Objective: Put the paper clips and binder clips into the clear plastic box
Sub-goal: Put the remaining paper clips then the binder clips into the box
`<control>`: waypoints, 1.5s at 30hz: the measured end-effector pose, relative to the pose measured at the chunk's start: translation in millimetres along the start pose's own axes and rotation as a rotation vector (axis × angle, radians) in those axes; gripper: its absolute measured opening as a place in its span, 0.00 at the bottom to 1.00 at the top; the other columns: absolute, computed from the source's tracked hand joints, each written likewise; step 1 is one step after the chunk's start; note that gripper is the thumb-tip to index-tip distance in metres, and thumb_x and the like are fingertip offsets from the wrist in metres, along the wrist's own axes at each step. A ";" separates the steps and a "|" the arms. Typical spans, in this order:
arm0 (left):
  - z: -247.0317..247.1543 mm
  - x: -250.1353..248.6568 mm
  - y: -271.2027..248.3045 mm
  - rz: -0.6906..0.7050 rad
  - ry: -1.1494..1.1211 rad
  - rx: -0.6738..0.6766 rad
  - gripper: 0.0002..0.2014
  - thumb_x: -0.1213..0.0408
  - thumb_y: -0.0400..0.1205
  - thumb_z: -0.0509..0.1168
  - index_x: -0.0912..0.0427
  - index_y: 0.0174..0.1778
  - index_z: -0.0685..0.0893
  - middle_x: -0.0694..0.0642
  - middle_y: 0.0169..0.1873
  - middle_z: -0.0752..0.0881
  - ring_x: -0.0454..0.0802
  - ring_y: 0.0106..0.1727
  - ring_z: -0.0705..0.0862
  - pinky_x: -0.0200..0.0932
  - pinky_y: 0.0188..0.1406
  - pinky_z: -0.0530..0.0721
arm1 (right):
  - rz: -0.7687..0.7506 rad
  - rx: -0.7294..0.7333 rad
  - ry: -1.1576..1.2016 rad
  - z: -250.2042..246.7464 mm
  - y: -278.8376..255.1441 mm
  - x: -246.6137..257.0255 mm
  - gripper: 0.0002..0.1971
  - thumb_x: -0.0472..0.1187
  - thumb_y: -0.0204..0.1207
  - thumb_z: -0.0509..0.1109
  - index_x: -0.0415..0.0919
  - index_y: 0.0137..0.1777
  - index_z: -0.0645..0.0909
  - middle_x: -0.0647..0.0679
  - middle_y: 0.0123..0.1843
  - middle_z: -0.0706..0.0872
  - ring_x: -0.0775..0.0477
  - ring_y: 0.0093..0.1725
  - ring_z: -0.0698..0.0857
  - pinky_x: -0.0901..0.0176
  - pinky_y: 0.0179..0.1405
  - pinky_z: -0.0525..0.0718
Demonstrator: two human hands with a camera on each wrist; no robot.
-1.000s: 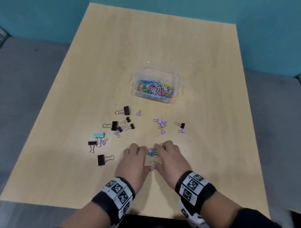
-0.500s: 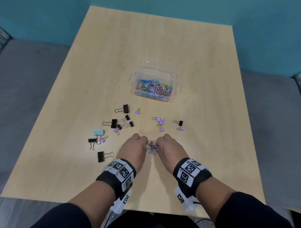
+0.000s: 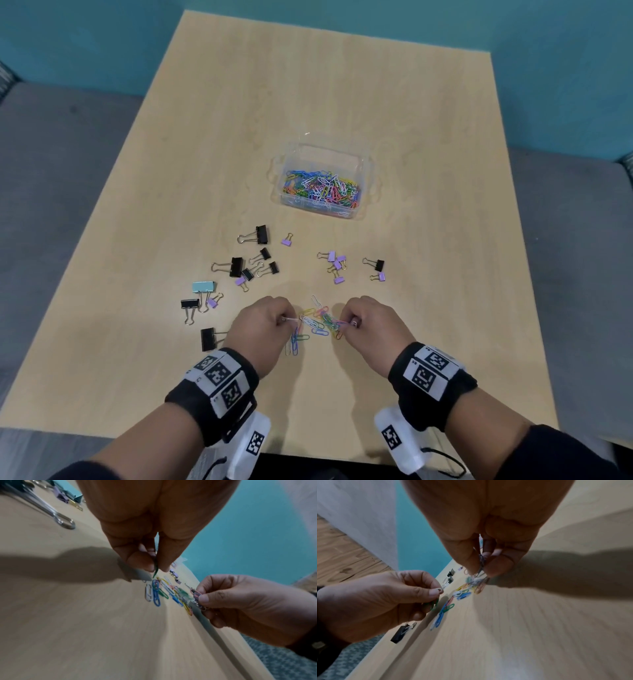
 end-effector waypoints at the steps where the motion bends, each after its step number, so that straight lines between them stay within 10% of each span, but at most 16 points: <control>1: -1.9 1.0 -0.2 -0.016 -0.034 0.004 0.10 0.59 0.77 0.68 0.45 0.30 0.79 0.47 0.33 0.81 0.42 0.35 0.80 0.41 0.36 0.78 | 0.005 0.002 0.022 -1.8 -0.4 -1.8 0.05 0.40 0.75 0.69 0.46 0.38 0.79 0.54 0.39 0.78 0.52 0.37 0.78 0.57 0.39 0.77; 6: -12.4 2.1 0.0 -0.096 -0.263 0.022 0.06 0.64 0.75 0.70 0.51 0.32 0.84 0.53 0.26 0.84 0.48 0.26 0.79 0.50 0.33 0.84 | 0.142 0.032 0.267 -11.2 0.1 -10.1 0.06 0.38 0.72 0.71 0.47 0.35 0.80 0.56 0.31 0.80 0.53 0.28 0.76 0.52 0.34 0.83; 14: -60.3 -48.2 52.7 -0.007 -0.495 -0.086 0.06 0.74 0.76 0.70 0.63 0.33 0.84 0.55 0.23 0.80 0.47 0.23 0.76 0.34 0.20 0.76 | 0.082 -0.108 0.569 -72.9 40.8 26.9 0.06 0.32 0.73 0.74 0.34 0.37 0.81 0.55 0.22 0.79 0.49 0.24 0.77 0.68 0.18 0.73; 21: -95.8 -107.0 147.7 0.145 -0.327 -0.242 0.02 0.65 0.72 0.71 0.55 0.34 0.85 0.51 0.25 0.82 0.51 0.27 0.81 0.52 0.33 0.87 | -0.048 -0.343 0.387 -128.3 125.2 76.6 0.06 0.37 0.69 0.73 0.47 0.34 0.81 0.49 0.29 0.82 0.39 0.31 0.85 0.41 0.36 0.87; 24: -91.7 -109.5 160.6 0.115 -0.203 -0.169 0.14 0.60 0.72 0.71 0.51 0.54 0.85 0.51 0.41 0.86 0.55 0.38 0.86 0.56 0.48 0.86 | 0.012 -0.287 0.234 -127.4 138.0 82.3 0.15 0.47 0.70 0.75 0.46 0.57 0.82 0.48 0.44 0.87 0.43 0.43 0.87 0.46 0.49 0.86; 29: -90.6 -74.1 117.2 0.112 -0.072 -0.204 0.19 0.60 0.74 0.70 0.48 0.62 0.82 0.52 0.53 0.84 0.56 0.45 0.87 0.54 0.52 0.84 | -0.067 -0.331 -0.019 -118.6 91.6 59.4 0.17 0.43 0.77 0.67 0.44 0.66 0.79 0.45 0.54 0.84 0.43 0.52 0.82 0.52 0.55 0.78; 36: -27.0 -6.4 4.5 0.197 0.327 0.315 0.38 0.54 0.70 0.74 0.43 0.75 0.63 0.46 0.58 0.71 0.43 0.46 0.75 0.43 0.54 0.80 | -0.049 0.210 -0.248 -26.8 3.5 -5.0 0.26 0.47 0.73 0.67 0.53 0.72 0.69 0.54 0.58 0.72 0.48 0.56 0.79 0.58 0.54 0.76; 45: 3.4 -10.2 3.7 0.182 0.371 0.154 0.20 0.54 0.78 0.67 0.50 0.65 0.73 0.50 0.55 0.75 0.52 0.50 0.81 0.47 0.47 0.79 | -0.169 0.030 -0.320 19.1 5.9 18.5 0.15 0.38 0.76 0.65 0.45 0.63 0.77 0.47 0.57 0.76 0.42 0.57 0.75 0.55 0.52 0.75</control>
Point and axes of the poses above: each hand's wrist, its own y-axis towards the middle knuckle, its own z-axis out of the palm, x = y × z, the point moved 2 cm from there along y, towards the middle knuckle
